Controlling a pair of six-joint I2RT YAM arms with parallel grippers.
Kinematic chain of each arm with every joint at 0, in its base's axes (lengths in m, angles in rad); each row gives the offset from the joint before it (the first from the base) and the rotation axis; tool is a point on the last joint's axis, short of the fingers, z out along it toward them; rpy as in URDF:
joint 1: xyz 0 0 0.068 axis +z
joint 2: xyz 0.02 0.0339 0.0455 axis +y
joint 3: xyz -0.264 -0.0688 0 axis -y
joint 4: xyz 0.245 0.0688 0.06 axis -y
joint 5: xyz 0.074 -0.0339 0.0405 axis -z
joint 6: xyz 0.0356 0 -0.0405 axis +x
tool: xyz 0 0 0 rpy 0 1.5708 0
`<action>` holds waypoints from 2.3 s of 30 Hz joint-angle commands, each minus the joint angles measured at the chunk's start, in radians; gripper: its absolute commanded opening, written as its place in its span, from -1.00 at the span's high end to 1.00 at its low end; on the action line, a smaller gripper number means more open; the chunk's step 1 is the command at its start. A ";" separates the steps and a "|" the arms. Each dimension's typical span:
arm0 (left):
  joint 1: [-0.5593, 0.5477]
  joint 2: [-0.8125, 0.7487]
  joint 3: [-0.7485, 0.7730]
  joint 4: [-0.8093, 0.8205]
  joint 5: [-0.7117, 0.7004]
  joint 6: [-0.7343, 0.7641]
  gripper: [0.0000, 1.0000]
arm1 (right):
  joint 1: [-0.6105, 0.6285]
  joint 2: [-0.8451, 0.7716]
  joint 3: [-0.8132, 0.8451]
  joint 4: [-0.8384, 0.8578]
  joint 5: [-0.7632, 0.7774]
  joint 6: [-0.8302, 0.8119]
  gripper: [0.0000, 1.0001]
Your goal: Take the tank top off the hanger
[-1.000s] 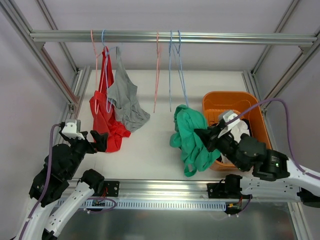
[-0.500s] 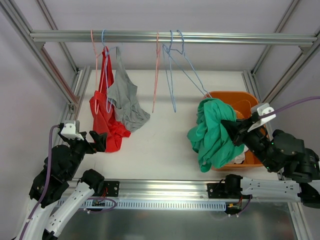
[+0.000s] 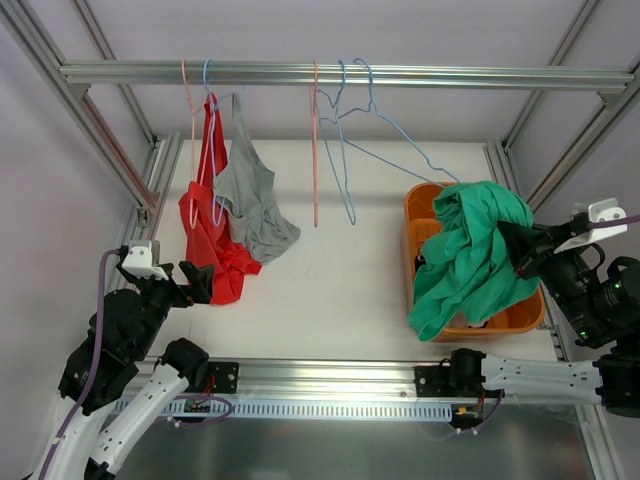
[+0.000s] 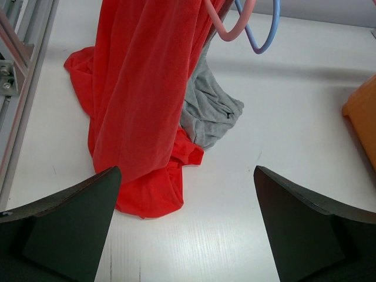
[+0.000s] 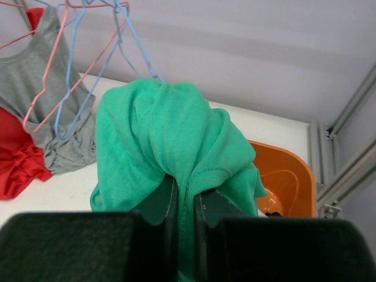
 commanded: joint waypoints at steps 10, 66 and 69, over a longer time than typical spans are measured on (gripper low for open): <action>-0.007 0.011 -0.002 0.039 0.010 -0.010 -0.97 | 0.005 -0.056 -0.145 0.032 0.309 -0.041 0.99; -0.005 0.022 0.009 0.041 0.033 -0.013 -0.97 | -1.247 0.416 -0.246 0.150 -0.777 0.209 0.83; -0.007 0.048 0.079 0.036 0.056 -0.027 -0.98 | -1.256 0.481 -0.246 0.150 -0.781 0.226 -0.11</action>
